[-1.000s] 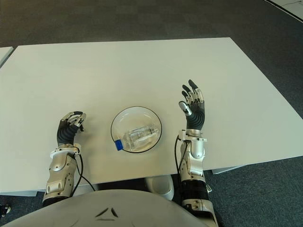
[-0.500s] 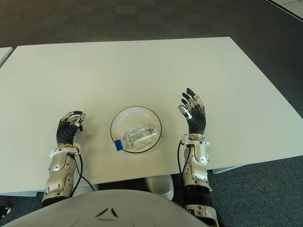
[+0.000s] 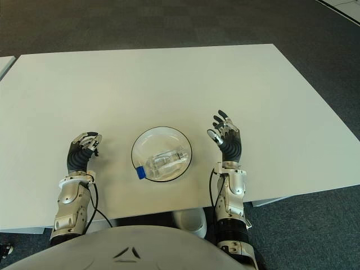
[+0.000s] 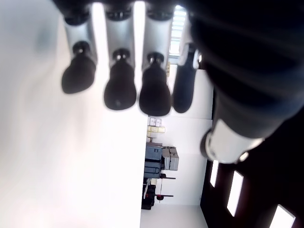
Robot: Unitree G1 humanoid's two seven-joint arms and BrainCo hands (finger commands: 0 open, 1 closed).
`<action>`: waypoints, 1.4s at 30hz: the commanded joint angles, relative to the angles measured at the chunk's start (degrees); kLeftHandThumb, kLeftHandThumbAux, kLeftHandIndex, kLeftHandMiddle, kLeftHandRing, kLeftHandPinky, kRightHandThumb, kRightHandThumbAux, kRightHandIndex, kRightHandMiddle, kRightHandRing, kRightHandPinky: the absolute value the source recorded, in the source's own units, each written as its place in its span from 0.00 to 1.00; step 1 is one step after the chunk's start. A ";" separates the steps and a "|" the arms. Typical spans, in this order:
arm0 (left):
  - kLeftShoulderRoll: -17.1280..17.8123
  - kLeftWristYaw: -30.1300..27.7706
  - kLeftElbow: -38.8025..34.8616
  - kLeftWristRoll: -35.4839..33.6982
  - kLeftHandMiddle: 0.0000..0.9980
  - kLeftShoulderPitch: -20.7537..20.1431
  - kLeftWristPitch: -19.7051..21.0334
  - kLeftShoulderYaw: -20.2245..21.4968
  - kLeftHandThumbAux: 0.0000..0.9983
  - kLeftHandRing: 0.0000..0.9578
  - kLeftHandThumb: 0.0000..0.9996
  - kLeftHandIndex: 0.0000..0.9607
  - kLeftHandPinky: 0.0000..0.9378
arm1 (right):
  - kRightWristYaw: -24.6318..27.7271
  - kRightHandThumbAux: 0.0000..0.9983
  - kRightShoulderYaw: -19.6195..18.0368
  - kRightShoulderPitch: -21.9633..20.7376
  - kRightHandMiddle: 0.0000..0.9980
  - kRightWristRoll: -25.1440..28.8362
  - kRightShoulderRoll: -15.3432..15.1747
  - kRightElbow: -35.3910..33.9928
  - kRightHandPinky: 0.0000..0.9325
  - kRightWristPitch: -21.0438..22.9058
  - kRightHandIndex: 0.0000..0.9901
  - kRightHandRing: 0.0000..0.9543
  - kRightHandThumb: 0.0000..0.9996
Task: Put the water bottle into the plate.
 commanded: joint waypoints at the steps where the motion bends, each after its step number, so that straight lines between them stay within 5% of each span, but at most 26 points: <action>1: 0.13 -0.53 -0.07 -0.33 0.77 -0.01 1.16 -0.27 0.72 0.80 0.70 0.45 0.82 | 0.19 0.82 0.02 -0.77 0.74 -1.50 1.07 3.90 0.81 -2.82 0.65 0.77 0.18; 2: 0.14 -0.56 -0.08 -0.37 0.77 -0.01 1.16 -0.28 0.72 0.80 0.70 0.45 0.81 | 0.31 0.79 0.04 -0.75 0.75 -1.49 1.14 4.26 0.81 -3.09 0.57 0.77 0.37; 4: 0.14 -0.67 -0.02 -0.63 0.77 -0.16 1.31 -0.25 0.72 0.80 0.70 0.45 0.81 | 0.57 0.76 0.11 -0.64 0.75 -1.34 1.39 5.25 0.82 -2.96 0.51 0.78 0.53; 8: 0.23 -0.76 -0.06 -0.90 0.77 -0.21 1.57 -0.24 0.72 0.79 0.70 0.45 0.80 | -0.41 0.73 0.17 -0.72 0.77 -2.30 1.61 6.45 0.85 -1.92 0.46 0.80 0.66; 27: 0.41 -0.79 -0.66 -0.07 0.77 0.36 1.93 -1.25 0.72 0.79 0.70 0.45 0.80 | -8.33 0.73 2.31 1.66 0.79 -8.97 1.16 -1.96 0.83 17.25 0.44 0.83 0.70; 42: 0.81 -1.29 -0.28 0.14 0.77 0.57 2.24 -2.34 0.72 0.80 0.70 0.45 0.80 | -8.36 0.73 2.82 2.22 0.78 -8.83 1.38 -4.19 0.80 20.83 0.44 0.81 0.70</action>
